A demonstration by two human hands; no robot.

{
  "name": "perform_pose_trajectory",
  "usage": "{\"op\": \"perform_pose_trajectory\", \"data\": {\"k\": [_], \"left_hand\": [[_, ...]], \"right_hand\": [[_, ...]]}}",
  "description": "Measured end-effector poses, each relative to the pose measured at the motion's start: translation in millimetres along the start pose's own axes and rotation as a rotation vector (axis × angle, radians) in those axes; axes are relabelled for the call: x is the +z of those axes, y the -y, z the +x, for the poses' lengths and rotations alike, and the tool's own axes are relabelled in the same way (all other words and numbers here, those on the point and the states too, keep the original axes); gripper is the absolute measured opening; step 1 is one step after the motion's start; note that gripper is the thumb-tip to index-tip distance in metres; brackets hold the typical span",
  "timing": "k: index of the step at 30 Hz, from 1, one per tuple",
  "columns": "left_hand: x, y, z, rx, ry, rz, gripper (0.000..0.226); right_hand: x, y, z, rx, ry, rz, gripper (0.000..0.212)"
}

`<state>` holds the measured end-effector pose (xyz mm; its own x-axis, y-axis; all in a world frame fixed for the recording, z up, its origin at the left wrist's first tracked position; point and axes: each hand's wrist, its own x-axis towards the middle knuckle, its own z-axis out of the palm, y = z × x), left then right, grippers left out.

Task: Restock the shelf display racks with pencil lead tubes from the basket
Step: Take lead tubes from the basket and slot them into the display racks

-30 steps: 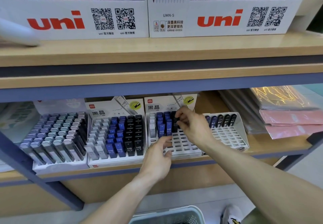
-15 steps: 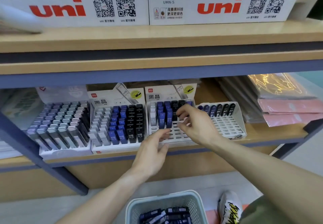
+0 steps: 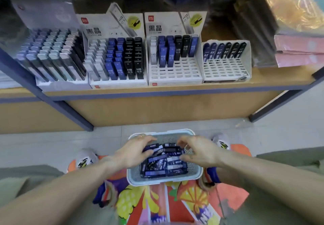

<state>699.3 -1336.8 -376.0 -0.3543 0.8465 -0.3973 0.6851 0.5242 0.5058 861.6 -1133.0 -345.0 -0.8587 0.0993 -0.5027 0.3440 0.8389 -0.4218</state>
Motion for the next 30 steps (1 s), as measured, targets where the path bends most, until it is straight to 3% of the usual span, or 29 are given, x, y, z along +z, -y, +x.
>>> {"op": "perform_pose_trajectory", "data": {"k": [5,12,19,30], "left_hand": [[53,17,13,-0.121,0.09,-0.003,0.053],[117,33,52,-0.207,0.132,0.103,0.071],[155,54,74,-0.329,0.039,0.146,0.089],[170,75,95,-0.311,0.022,0.18,0.092]], "right_hand": [[55,-12,33,0.123,0.152,-0.023,0.056],[112,-36,95,0.288,0.128,0.033,0.057],[146,-44,130,0.236,0.015,0.071,0.072],[167,-43,159,0.15,0.018,0.078,0.08]]}}
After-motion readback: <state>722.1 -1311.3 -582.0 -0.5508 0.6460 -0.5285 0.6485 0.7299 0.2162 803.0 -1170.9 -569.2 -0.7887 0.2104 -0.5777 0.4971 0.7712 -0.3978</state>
